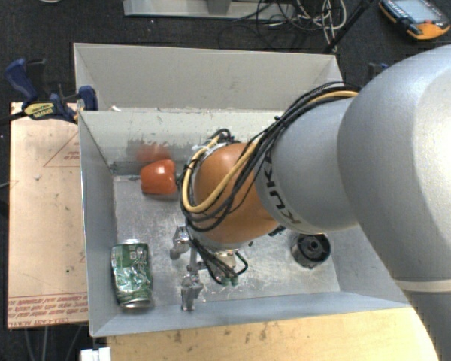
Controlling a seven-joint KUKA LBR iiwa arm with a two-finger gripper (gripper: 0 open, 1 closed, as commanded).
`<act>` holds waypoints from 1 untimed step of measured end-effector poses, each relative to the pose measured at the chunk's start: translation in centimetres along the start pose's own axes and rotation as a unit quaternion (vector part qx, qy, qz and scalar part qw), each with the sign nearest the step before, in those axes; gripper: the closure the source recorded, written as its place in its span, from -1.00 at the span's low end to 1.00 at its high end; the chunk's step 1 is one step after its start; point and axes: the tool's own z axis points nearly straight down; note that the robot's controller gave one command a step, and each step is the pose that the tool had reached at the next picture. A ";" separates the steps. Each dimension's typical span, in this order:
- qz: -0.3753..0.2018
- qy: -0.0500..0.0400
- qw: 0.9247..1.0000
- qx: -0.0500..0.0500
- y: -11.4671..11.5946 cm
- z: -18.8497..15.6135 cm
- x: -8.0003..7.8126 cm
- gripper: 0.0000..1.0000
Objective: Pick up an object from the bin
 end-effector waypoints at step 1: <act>0.000 0.000 1.000 0.000 0.0 0.0 0.0 -1.00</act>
Offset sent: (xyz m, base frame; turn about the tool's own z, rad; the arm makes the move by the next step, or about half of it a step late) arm 0.0068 0.0285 0.0352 -0.2834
